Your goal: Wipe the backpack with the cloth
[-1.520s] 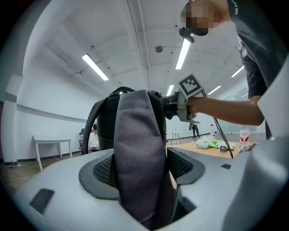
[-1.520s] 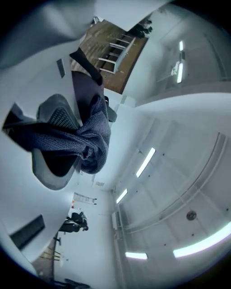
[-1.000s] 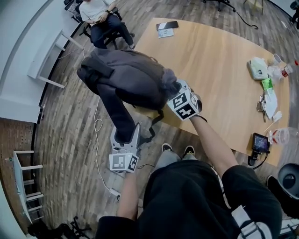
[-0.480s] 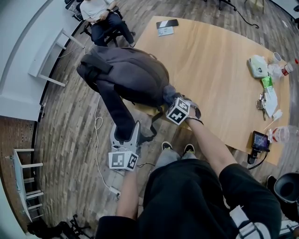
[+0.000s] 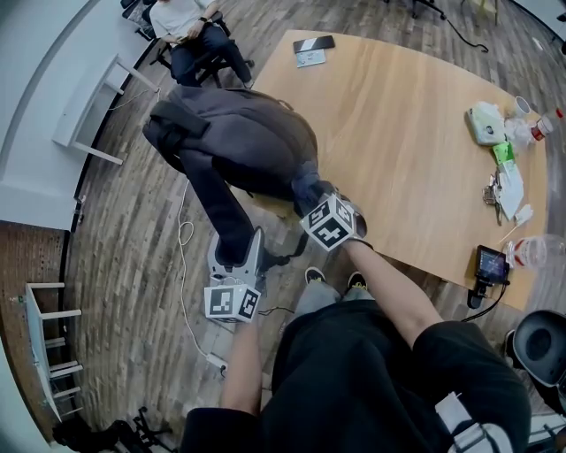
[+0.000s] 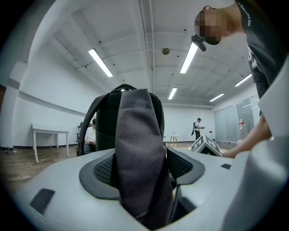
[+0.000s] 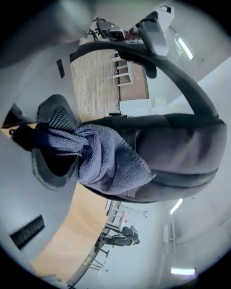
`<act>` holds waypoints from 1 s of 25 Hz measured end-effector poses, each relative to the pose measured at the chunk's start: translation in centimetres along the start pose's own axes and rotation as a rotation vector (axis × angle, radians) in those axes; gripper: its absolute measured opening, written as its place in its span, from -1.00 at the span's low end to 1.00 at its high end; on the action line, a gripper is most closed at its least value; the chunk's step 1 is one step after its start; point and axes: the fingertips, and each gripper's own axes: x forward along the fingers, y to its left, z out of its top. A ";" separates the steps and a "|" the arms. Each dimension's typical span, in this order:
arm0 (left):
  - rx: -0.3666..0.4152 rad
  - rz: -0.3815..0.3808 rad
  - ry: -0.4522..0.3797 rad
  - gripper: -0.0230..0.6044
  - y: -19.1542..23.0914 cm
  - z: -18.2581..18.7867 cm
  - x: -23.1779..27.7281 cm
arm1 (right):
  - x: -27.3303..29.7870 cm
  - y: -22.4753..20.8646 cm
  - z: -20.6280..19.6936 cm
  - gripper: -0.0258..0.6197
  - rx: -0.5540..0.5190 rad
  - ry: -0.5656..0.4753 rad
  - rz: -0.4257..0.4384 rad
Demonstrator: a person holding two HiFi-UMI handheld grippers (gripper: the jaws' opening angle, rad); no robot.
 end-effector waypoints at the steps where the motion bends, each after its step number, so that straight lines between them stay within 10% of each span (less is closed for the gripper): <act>1: -0.004 0.002 0.000 0.08 0.0 -0.1 -0.1 | 0.2 -1.2 -0.3 -0.61 0.019 0.013 -0.018; 10: -0.031 0.032 0.029 0.08 0.4 -0.7 -1.7 | 0.5 -10.3 2.1 -0.60 -0.133 0.032 -0.157; 17: -0.034 0.028 0.038 0.08 0.0 -1.5 -1.7 | -2.8 -3.1 4.0 -0.60 -0.424 -0.003 -0.147; 25: -0.040 0.039 0.028 0.08 0.3 -0.7 -2.1 | -9.0 3.0 13.6 -0.61 -0.327 -0.311 -0.023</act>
